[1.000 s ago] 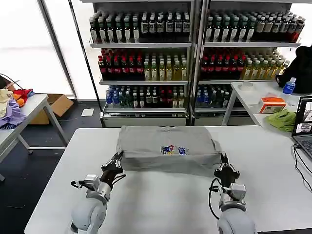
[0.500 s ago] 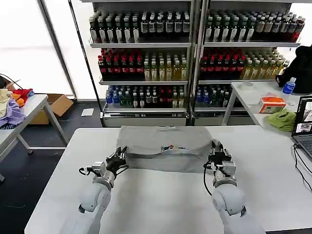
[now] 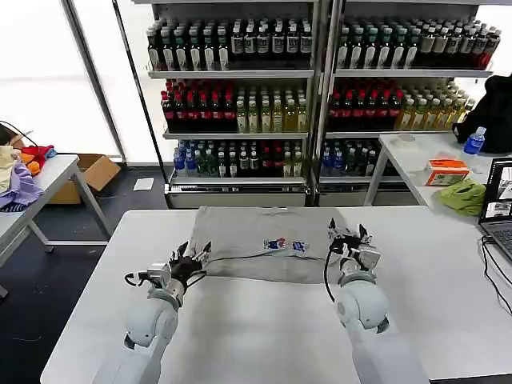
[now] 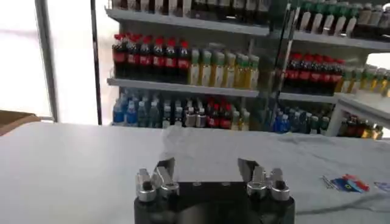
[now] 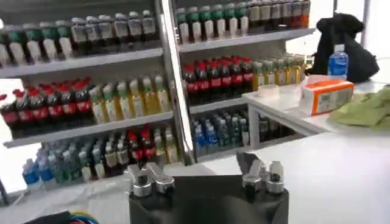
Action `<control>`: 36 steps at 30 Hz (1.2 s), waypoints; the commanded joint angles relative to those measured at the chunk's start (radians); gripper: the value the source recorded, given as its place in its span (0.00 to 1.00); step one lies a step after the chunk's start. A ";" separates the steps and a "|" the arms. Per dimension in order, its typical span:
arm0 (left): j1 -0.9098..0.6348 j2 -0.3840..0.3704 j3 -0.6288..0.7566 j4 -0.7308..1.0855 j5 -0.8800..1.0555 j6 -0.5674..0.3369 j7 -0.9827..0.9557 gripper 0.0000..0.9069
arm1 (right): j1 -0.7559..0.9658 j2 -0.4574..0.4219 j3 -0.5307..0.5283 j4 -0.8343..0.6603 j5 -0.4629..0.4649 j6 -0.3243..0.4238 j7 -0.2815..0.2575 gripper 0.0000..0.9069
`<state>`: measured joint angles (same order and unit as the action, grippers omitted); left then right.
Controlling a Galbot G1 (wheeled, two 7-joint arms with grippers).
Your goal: Fold and organize the clothes.
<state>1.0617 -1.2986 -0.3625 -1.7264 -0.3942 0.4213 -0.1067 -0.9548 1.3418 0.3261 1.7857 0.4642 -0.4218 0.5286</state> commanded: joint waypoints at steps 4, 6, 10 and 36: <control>0.063 0.005 -0.002 -0.066 0.026 0.036 -0.007 1.00 | -0.075 -0.023 0.002 0.064 0.016 -0.057 0.044 1.00; 0.072 0.010 -0.009 -0.073 0.032 0.042 -0.008 1.00 | -0.152 -0.048 0.014 0.097 0.008 -0.069 0.038 1.00; 0.090 0.022 -0.015 -0.083 0.046 0.056 -0.008 1.00 | -0.234 -0.085 0.033 0.120 0.008 -0.068 0.031 1.00; 0.064 0.028 -0.008 0.027 0.073 0.101 -0.008 0.70 | -0.253 -0.105 0.027 0.064 -0.015 -0.108 0.010 0.96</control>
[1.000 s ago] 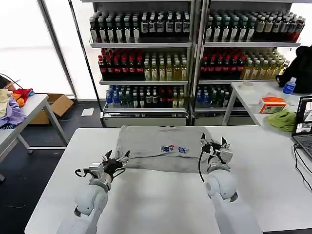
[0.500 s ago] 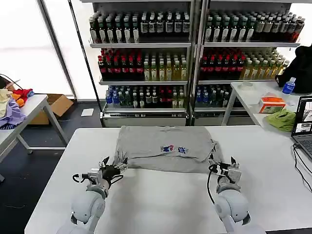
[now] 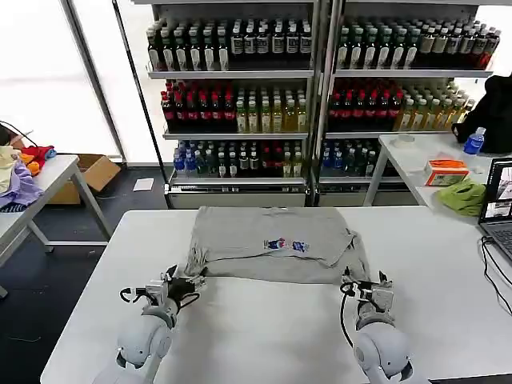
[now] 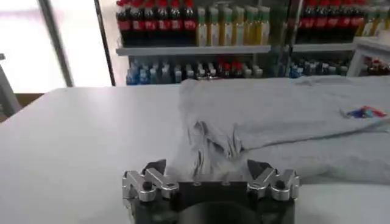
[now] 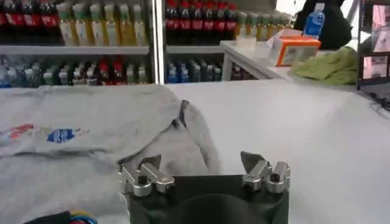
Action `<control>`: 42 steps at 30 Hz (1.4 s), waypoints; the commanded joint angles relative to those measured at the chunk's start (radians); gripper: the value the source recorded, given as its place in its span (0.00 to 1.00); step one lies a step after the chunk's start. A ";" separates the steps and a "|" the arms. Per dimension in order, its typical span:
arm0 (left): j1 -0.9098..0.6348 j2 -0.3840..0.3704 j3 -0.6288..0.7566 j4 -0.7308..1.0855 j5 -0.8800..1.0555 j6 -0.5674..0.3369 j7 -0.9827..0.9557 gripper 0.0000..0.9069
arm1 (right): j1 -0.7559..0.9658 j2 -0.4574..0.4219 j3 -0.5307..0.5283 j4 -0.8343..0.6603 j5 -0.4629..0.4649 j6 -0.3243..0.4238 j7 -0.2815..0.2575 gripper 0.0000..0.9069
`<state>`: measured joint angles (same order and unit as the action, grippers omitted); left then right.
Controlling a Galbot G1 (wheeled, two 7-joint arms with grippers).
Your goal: Fold and organize the clothes.
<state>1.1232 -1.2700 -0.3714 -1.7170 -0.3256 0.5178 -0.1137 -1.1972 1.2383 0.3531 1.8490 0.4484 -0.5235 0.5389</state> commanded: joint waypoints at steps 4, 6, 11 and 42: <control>-0.006 0.004 0.004 0.027 0.004 0.010 -0.001 0.09 | -0.009 -0.005 0.000 -0.014 0.001 -0.007 0.000 0.30; -0.008 0.006 0.006 0.032 0.004 0.011 0.000 0.01 | -0.008 -0.006 -0.001 -0.022 0.001 -0.006 -0.001 0.00; -0.004 0.011 0.008 0.038 0.002 0.009 0.003 0.00 | -0.009 -0.003 -0.008 -0.044 0.007 0.001 -0.007 0.00; 0.395 0.190 -0.094 -0.540 -0.048 -0.019 -0.041 0.01 | -0.309 -0.092 0.083 0.411 0.073 -0.005 0.042 0.00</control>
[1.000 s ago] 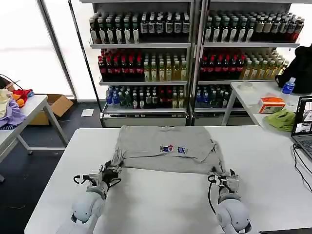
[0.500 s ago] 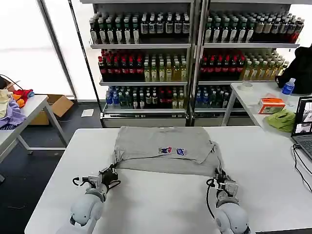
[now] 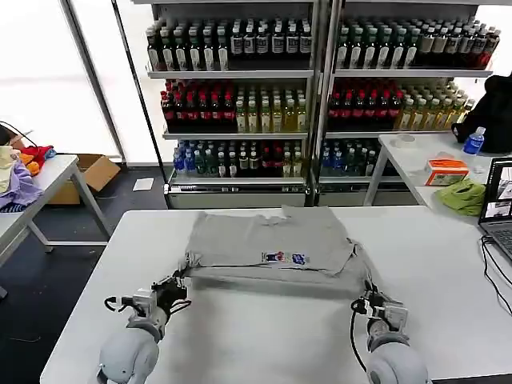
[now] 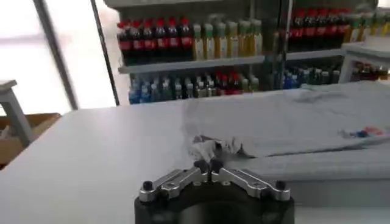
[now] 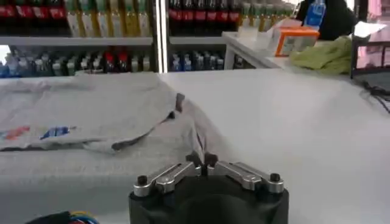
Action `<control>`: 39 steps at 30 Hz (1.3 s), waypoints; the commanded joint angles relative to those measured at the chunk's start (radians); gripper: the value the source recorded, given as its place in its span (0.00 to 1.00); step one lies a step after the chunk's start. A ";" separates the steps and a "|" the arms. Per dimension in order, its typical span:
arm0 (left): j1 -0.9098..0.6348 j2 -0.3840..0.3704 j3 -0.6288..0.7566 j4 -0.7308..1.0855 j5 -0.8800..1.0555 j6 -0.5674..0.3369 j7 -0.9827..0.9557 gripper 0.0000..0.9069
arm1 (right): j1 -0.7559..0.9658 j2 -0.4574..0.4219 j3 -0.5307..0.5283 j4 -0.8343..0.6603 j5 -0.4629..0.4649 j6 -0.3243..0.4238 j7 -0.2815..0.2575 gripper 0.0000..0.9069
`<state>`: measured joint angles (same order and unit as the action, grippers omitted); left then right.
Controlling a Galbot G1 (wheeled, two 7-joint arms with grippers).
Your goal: Fold and organize the clothes.
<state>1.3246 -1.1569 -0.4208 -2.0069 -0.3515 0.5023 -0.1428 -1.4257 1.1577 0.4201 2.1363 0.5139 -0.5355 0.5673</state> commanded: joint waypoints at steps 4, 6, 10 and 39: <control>0.375 0.129 -0.097 -0.355 -0.083 0.006 -0.030 0.01 | -0.202 -0.037 0.029 0.194 0.005 -0.004 0.037 0.00; 0.449 0.133 -0.098 -0.387 -0.082 0.005 -0.042 0.01 | -0.234 -0.048 0.035 0.204 0.005 -0.004 0.054 0.00; 0.615 0.137 -0.052 -0.399 -0.054 -0.007 -0.074 0.00 | -0.348 -0.089 0.039 0.226 -0.023 0.009 0.084 0.00; 0.603 0.045 -0.006 -0.325 0.067 -0.074 -0.092 1.00 | -0.527 -0.056 0.009 0.238 -0.155 0.067 0.139 1.00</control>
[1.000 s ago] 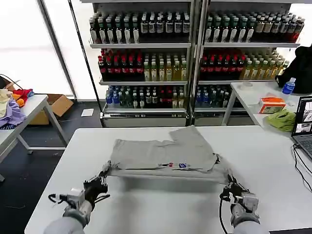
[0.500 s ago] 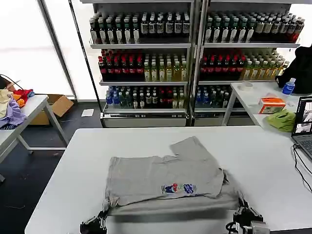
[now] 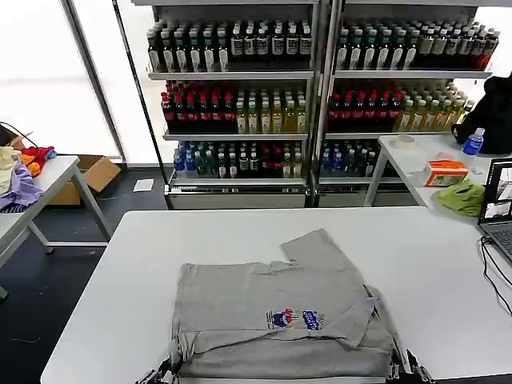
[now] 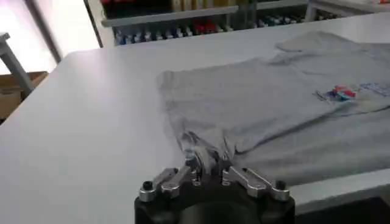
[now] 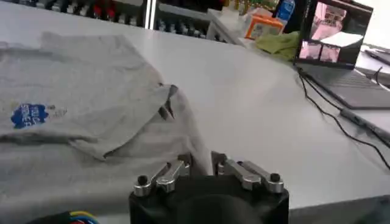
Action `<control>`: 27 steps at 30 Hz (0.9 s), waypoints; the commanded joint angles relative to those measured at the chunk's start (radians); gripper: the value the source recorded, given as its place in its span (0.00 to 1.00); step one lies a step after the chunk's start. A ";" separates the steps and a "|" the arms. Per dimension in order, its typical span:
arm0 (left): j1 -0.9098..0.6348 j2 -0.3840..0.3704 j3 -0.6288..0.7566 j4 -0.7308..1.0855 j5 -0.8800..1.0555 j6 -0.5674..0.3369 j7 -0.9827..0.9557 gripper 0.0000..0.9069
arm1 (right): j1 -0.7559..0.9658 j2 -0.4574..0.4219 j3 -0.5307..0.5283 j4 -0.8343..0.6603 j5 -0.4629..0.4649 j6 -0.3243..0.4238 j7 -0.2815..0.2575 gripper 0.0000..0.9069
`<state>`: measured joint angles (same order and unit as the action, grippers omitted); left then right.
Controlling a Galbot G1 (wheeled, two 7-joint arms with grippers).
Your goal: Fold and organize the clothes.
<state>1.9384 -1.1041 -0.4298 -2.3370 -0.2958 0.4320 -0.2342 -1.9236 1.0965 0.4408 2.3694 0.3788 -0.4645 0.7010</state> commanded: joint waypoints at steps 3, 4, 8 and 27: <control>-0.054 -0.014 -0.007 -0.038 -0.020 -0.018 -0.001 1.00 | -0.016 0.018 0.014 0.043 -0.017 0.034 0.004 1.00; -0.082 -0.015 -0.014 -0.055 -0.036 -0.018 -0.001 1.00 | 0.007 0.029 0.029 0.051 -0.019 0.050 -0.001 1.00; -0.212 -0.011 -0.080 -0.070 -0.077 -0.008 0.014 1.00 | 0.128 0.066 0.087 0.042 0.016 0.033 -0.038 1.00; -0.749 0.054 0.014 0.395 -0.130 0.089 0.188 1.00 | 0.875 0.025 -0.026 -0.405 0.198 -0.116 -0.205 1.00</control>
<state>1.4188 -1.0636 -0.4640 -2.1350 -0.4114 0.4734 -0.1020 -1.2876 1.1316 0.4471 2.1082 0.5155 -0.5394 0.5321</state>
